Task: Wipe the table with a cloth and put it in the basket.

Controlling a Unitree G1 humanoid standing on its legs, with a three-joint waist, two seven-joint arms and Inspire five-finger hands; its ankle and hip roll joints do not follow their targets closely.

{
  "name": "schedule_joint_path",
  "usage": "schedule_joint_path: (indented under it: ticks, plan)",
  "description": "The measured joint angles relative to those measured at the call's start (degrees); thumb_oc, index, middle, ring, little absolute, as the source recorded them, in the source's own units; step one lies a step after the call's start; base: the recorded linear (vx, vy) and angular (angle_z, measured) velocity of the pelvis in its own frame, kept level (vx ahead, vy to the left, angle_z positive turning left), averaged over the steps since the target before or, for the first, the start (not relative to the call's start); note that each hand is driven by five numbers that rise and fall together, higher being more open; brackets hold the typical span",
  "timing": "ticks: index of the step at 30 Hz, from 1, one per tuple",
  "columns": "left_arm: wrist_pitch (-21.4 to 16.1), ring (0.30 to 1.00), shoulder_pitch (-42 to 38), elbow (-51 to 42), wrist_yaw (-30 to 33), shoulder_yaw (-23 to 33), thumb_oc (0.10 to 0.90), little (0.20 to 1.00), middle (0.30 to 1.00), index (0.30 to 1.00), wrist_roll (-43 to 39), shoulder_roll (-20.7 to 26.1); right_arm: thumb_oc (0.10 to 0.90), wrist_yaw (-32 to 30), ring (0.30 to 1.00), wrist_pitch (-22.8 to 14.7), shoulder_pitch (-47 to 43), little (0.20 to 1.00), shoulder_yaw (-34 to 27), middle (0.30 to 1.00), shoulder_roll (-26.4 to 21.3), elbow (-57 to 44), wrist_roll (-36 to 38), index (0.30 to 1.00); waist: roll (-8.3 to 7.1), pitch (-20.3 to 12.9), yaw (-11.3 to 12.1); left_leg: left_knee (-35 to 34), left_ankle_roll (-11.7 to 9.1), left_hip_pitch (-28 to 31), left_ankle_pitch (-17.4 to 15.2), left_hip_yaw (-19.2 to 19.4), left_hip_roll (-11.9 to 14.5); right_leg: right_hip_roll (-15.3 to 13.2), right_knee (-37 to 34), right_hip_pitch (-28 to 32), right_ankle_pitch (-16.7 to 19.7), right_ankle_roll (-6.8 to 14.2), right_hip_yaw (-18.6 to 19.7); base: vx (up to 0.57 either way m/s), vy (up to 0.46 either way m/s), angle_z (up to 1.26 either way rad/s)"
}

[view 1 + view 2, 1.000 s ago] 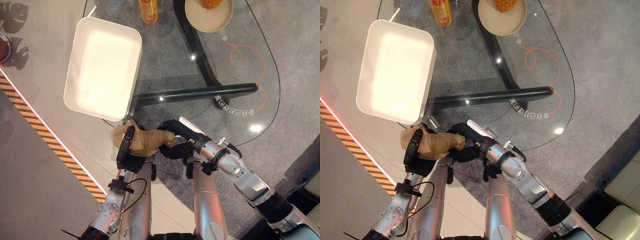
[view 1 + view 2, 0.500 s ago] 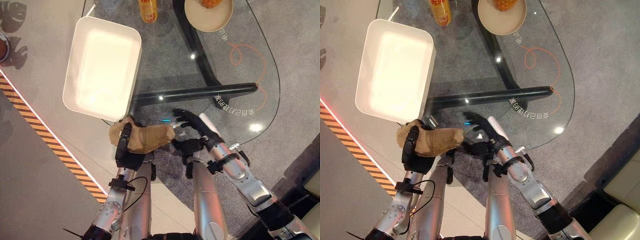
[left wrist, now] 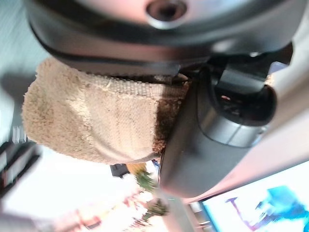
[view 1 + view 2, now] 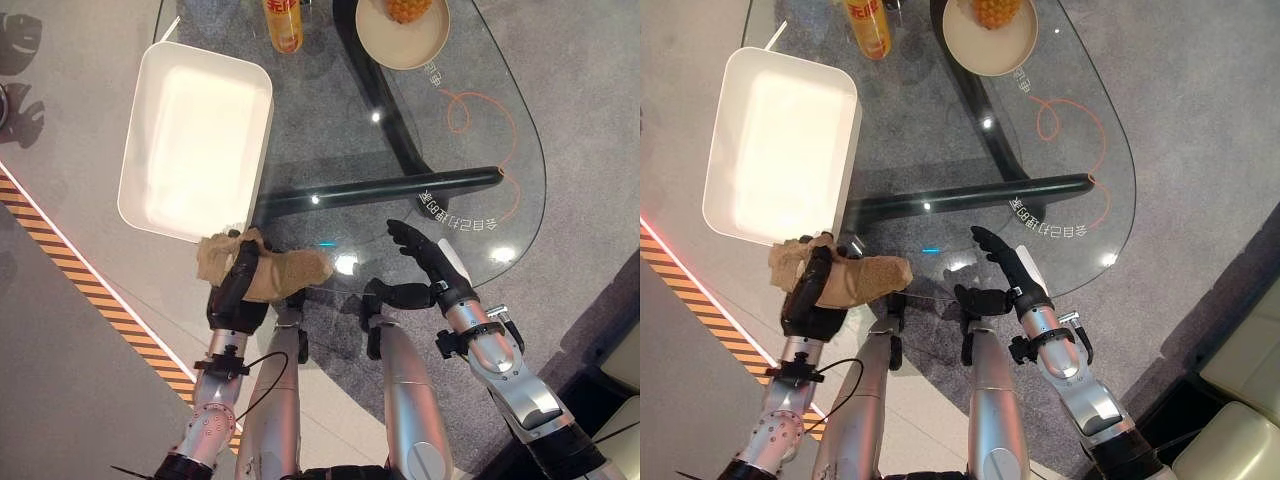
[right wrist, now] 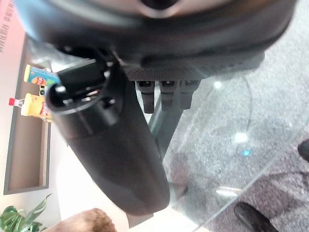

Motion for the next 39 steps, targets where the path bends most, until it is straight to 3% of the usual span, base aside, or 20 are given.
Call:
schedule_joint_path:
  ticks: [2,6,9,13,16,23,25,31,35,39]
  plan:
    - [-1.2,0.3,-1.0,-1.5,7.9,2.1,0.1,0.2,0.3,0.3,8.0,2.0,0.8,1.0,0.9,1.3,-0.1,0.9,0.0,0.9,0.1,0.2,0.8,0.9,0.01,0.0,0.2,-0.1,0.0,0.0,0.0,0.5,-0.2,-0.2,1.0,-0.7,-0.3,0.1,0.6,0.02,0.056,-0.06]
    - [-2.3,0.3,-2.5,-2.4,15.5,6.0,0.1,0.2,0.3,0.3,15.5,2.7,0.8,1.7,0.9,2.8,0.2,0.9,0.2,0.9,0.2,1.9,1.9,0.9,0.11,0.0,0.2,0.0,0.1,0.0,-0.1,0.6,-0.4,-0.4,1.8,-1.0,-0.7,0.1,0.8,0.03,0.071,0.01]
    - [-2.3,0.3,-3.5,-3.6,25.5,9.5,0.1,0.2,0.3,0.3,29.4,4.6,0.8,3.7,0.9,5.5,0.7,0.9,1.4,0.9,0.3,4.2,2.0,0.9,0.17,0.0,0.3,0.3,0.0,-0.1,0.0,1.1,-0.6,-0.6,3.4,-2.1,-1.3,-0.1,1.5,0.03,0.076,-0.02]
    - [0.1,0.3,-6.9,-3.6,36.6,9.6,0.1,0.2,0.3,0.3,45.7,8.7,0.8,6.0,0.9,7.1,0.8,0.9,3.7,0.9,0.0,6.5,2.1,0.9,0.27,0.0,0.5,0.7,-0.4,-0.5,-0.3,1.6,-0.3,-0.3,4.3,-3.0,-1.5,-0.2,2.0,0.02,0.064,-0.07]
    - [0.7,0.3,-9.8,-3.3,40.8,9.5,0.1,0.2,0.3,0.3,51.1,10.2,0.8,6.3,0.9,7.5,0.8,0.9,4.4,0.9,0.0,7.4,2.1,0.9,0.58,0.0,0.4,0.9,-0.7,-1.4,-0.4,1.6,-0.1,-0.2,4.7,-3.9,-1.5,-0.3,2.0,0.02,0.067,-0.03]
    - [2.5,0.3,-15.8,0.5,49.4,9.5,0.1,0.2,0.3,0.3,54.1,13.0,0.8,6.1,0.9,8.4,0.3,0.9,6.4,0.9,-0.1,9.4,2.2,0.9,0.64,0.0,0.2,1.0,-1.1,-2.3,-0.6,1.6,0.3,0.3,5.3,-5.2,-1.9,-1.0,2.0,0.0,0.054,-0.01]
    - [5.2,0.3,-18.9,5.2,50.6,9.5,0.1,0.2,0.3,0.3,54.6,13.8,0.8,6.2,0.9,8.4,-0.1,0.9,7.0,0.9,-0.1,9.4,2.2,0.9,0.77,0.0,0.0,1.5,-1.3,-3.4,-0.5,1.6,0.7,0.7,5.4,-6.2,-1.8,-1.1,2.0,-0.01,0.049,-0.05]
    - [10.7,0.3,-24.3,19.2,50.7,8.4,0.1,0.2,0.3,0.3,56.1,16.0,0.8,6.3,0.9,9.5,-1.7,0.9,8.1,0.9,-0.9,9.5,2.3,0.9,0.77,0.0,-1.5,2.8,-1.6,-5.8,-0.6,1.6,1.2,1.1,5.3,-8.1,-1.3,-1.2,1.9,-0.01,0.067,-0.03]
    - [14.2,0.3,-30.9,29.0,50.5,4.3,0.1,0.2,0.3,0.3,56.2,19.1,0.8,7.2,0.9,9.4,-2.6,0.9,8.5,0.9,-2.9,9.7,3.2,0.9,0.57,0.0,-2.0,3.9,-1.6,-8.4,-0.7,1.4,1.5,1.5,5.2,-10.0,-0.6,-1.1,1.8,-0.01,0.036,-0.03]
    - [14.5,0.3,-36.0,35.8,50.3,0.8,0.1,0.2,0.3,0.3,56.1,20.7,0.8,7.4,0.9,9.4,-4.3,0.9,9.4,0.9,-3.1,10.6,4.7,0.9,-0.02,0.0,-3.3,4.2,-1.6,-10.3,-0.7,1.3,1.7,1.7,4.8,-11.3,-0.1,-0.9,1.8,-0.01,0.018,-0.03]
